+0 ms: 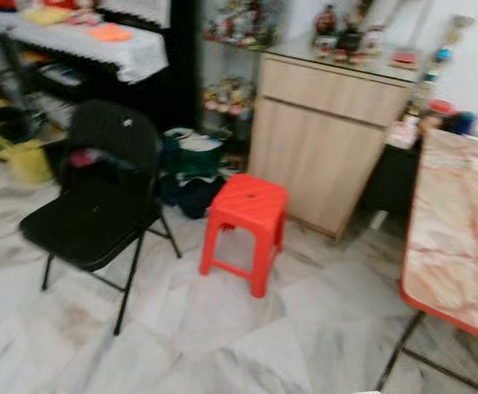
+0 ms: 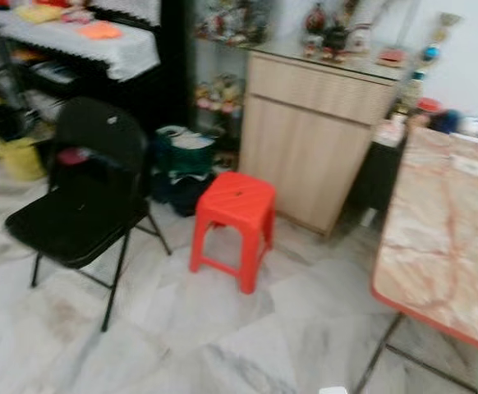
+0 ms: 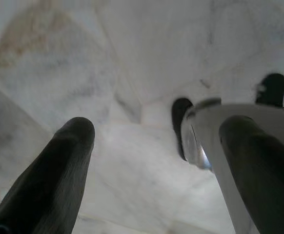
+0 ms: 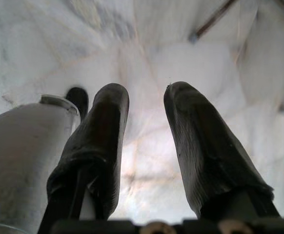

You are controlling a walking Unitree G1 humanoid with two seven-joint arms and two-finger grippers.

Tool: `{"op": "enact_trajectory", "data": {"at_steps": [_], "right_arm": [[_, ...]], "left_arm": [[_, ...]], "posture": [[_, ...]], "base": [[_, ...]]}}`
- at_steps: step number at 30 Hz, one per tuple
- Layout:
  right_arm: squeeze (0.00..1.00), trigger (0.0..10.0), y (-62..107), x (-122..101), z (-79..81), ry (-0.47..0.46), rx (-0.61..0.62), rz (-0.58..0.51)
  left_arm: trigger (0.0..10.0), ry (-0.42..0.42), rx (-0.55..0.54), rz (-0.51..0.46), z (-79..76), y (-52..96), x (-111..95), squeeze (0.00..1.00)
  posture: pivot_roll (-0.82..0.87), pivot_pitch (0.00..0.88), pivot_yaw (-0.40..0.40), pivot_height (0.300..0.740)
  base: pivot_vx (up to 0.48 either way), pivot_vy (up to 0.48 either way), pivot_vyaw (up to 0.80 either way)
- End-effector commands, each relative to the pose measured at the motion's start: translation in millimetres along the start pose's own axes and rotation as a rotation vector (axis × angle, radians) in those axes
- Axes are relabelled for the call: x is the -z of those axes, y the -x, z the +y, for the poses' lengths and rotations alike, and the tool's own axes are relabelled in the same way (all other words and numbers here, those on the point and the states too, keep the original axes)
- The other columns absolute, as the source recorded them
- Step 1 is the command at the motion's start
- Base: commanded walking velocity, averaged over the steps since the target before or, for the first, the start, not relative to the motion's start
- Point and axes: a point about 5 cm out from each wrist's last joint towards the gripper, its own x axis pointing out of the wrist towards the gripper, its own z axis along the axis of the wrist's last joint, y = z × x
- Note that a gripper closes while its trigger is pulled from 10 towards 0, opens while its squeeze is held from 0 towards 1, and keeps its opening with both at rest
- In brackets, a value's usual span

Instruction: Setting the table

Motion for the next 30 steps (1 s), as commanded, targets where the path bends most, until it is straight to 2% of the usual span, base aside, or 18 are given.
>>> {"op": "enact_trajectory", "data": {"at_steps": [1,8,14,16,20,23,26,27,30], "right_arm": [[0.00,10.0,7.9,29.8,38.3,-0.235,-0.115,0.023],[0.00,10.0,8.3,30.9,39.6,-0.258,-0.114,0.024],[0.00,10.0,8.0,31.2,31.0,-0.256,-0.089,0.024],[0.00,10.0,8.0,31.4,27.0,-0.257,-0.078,0.023],[0.00,10.0,7.9,30.2,22.1,-0.201,-0.088,0.018],[0.00,10.0,7.6,26.9,20.4,-0.107,-0.125,0.002],[0.00,10.0,7.5,23.2,20.0,-0.045,-0.154,-0.024],[0.00,10.0,7.5,23.2,19.5,-0.057,-0.146,-0.027],[0.00,10.0,8.2,26.2,16.8,-0.188,-0.084,-0.031]], "left_arm": [[10.0,-0.069,-0.051,-0.033,39.7,-2.8,-40.9,0.00],[10.0,-0.080,-0.056,-0.048,45.0,-2.6,-48.9,0.00],[10.0,-0.089,-0.036,-0.044,45.3,-2.2,-47.1,0.00],[10.0,-0.115,-0.020,-0.044,44.1,-2.2,-46.9,0.00],[10.0,-0.193,0.006,-0.037,40.4,-2.8,-47.5,0.00],[10.0,-0.174,0.013,-0.037,38.5,-3.1,-47.2,0.00],[10.0,-0.199,0.028,-0.040,35.7,-3.6,-49.0,0.00],[10.0,-0.200,0.030,-0.043,33.9,-4.1,-50.4,0.00],[10.0,-0.194,0.047,-0.059,18.4,-7.1,-57.4,0.00]], "posture": [[0.07,0.000,0.101,0.740],[0.06,0.000,0.100,0.740],[0.08,0.000,0.103,0.740],[0.08,0.000,0.093,0.740],[0.06,0.000,0.077,0.740],[0.05,0.000,0.077,0.740],[0.03,0.000,0.078,0.740],[0.03,0.000,0.079,0.740],[0.02,0.000,0.082,0.740]], "base": [[0.000,0.000,-0.80],[0.000,0.000,-0.80],[0.000,0.000,-0.80],[0.000,0.000,-0.80],[0.000,0.000,-0.79],[0.000,0.000,-0.79],[0.000,0.000,0.00],[0.000,0.000,0.00],[0.000,0.000,0.00]]}}
